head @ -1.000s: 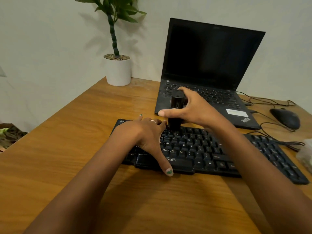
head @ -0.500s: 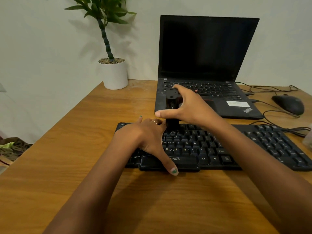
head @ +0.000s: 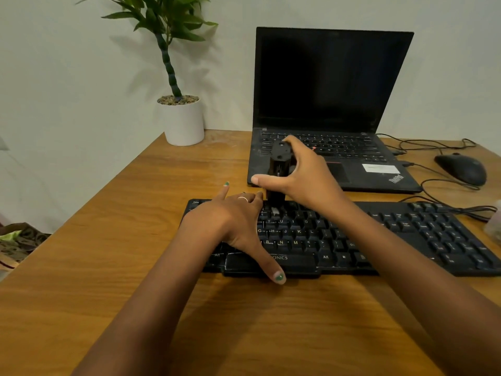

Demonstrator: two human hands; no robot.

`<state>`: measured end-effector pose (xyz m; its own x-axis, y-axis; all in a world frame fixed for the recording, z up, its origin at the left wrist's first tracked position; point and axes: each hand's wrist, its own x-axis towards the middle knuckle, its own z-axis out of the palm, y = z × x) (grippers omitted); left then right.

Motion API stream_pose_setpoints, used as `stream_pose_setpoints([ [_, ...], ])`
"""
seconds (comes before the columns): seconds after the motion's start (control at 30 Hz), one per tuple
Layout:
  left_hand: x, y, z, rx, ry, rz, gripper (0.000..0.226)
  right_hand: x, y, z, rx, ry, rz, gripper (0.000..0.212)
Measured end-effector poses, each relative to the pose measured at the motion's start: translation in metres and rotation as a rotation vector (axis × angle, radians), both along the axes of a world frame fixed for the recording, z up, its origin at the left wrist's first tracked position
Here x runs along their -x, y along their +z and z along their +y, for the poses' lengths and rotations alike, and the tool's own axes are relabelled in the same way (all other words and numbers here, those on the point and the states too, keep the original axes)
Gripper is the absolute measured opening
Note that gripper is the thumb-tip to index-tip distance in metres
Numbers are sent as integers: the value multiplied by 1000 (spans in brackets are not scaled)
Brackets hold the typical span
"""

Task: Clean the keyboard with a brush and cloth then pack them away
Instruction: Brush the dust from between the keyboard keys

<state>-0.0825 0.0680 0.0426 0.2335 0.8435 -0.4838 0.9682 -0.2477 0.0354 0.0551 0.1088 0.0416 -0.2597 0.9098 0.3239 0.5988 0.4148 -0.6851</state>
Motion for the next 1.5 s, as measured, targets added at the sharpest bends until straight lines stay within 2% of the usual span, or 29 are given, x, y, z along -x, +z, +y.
stream_pose_setpoints([
  [0.1, 1, 1, -1, 3, -7, -11, 136, 1, 6, -1, 129, 104, -13, 66],
  [0.17, 1, 0, -1, 0, -6, -2, 136, 3, 4, -3, 48, 74, -31, 58],
  [0.23, 1, -1, -1, -6, -7, 16, 139, 7, -2, -5, -78, 17, -19, 58],
  [0.4, 2, 0, -2, -10, 16, 43, 138, 0, 7, -4, 94, 117, -28, 65],
  [0.53, 0, 1, -4, -17, 17, 50, 141, 7, -6, -6, -53, 53, 109, 46],
  [0.63, 1, 2, -4, -11, 24, 48, 139, 0, 3, -3, 132, 137, 69, 44],
  [0.7, 2, 1, -4, -14, 19, 49, 139, -3, 8, -3, 212, 159, 60, 46],
  [0.77, 1, 1, -4, -23, 14, 49, 139, 1, 4, -3, 88, 62, 30, 58],
  [0.83, 1, 1, -3, -21, 14, 48, 139, 4, 3, -7, -2, 25, -1, 60],
  [0.97, 3, 1, -3, -17, 15, 12, 133, -1, 17, -8, 213, 194, -115, 79],
  [1.1, 2, 1, -3, -10, 16, 42, 138, 5, 13, -11, 82, 83, -94, 60],
  [1.23, 3, 1, -2, -22, 10, 16, 134, 1, 21, -11, 259, 209, -133, 65],
  [1.37, 2, 0, -3, -15, 20, 47, 141, 4, 16, -12, 61, 44, -171, 63],
  [1.5, 1, 1, -3, -17, 21, 27, 134, -7, 28, -13, 350, 244, -135, 65],
])
